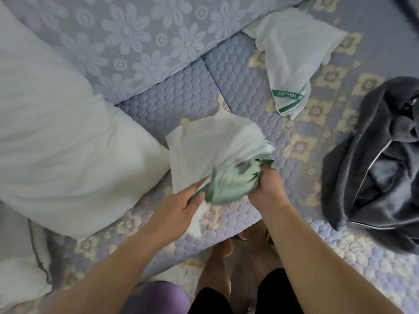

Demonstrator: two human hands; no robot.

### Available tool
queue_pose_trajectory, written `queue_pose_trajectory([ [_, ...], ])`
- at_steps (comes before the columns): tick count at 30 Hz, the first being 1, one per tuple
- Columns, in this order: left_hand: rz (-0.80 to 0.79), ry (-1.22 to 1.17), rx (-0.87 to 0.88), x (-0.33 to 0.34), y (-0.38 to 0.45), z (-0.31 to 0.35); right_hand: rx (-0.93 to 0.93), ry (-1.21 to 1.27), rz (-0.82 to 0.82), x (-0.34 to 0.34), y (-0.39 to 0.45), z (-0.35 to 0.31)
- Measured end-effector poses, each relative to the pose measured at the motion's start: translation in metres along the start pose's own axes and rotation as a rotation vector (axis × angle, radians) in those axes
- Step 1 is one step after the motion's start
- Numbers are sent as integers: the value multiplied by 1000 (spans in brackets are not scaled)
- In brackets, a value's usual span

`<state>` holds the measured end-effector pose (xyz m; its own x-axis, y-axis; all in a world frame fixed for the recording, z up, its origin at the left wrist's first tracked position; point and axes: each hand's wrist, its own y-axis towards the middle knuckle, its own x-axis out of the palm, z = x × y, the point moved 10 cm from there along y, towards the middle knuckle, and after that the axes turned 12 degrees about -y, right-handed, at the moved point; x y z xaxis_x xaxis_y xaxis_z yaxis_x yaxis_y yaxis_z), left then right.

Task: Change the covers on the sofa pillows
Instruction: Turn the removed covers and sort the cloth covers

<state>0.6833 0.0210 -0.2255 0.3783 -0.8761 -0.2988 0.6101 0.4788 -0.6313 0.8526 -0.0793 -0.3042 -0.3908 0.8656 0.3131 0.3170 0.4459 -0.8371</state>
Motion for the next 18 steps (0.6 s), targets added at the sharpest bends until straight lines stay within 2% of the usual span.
queue_pose_trajectory([
  [2, 151, -86, 8, -18, -5, 11, 3, 221, 108, -7, 6, -2],
  [4, 308, -167, 29, -35, -8, 27, -10, 204, 133, 4, 5, 2],
  [7, 342, -322, 32, -37, -10, 45, -87, 65, 168, 22, -5, 0],
  [9, 348, -445, 64, -39, -16, 64, -293, -214, 303, 24, -22, -27],
  [11, 424, -578, 172, -51, -25, 87, -518, -659, 451, 30, -41, -52],
  [12, 464, -631, 241, -61, -31, 97, -550, -913, 494, 34, -42, -53],
  [13, 484, -663, 292, -71, -38, 109, -477, -1139, 484, 36, -41, -50],
  [15, 446, -658, 329, -84, -45, 132, -213, -1551, 252, 39, -38, -35],
  [16, 408, -634, 312, -85, -46, 139, -214, -1720, 64, 48, -48, -30],
  [17, 375, -599, 276, -86, -50, 147, -323, -1826, -61, 59, -69, -39],
  [18, 349, -566, 244, -89, -58, 156, -491, -1841, -81, 68, -97, -58],
])
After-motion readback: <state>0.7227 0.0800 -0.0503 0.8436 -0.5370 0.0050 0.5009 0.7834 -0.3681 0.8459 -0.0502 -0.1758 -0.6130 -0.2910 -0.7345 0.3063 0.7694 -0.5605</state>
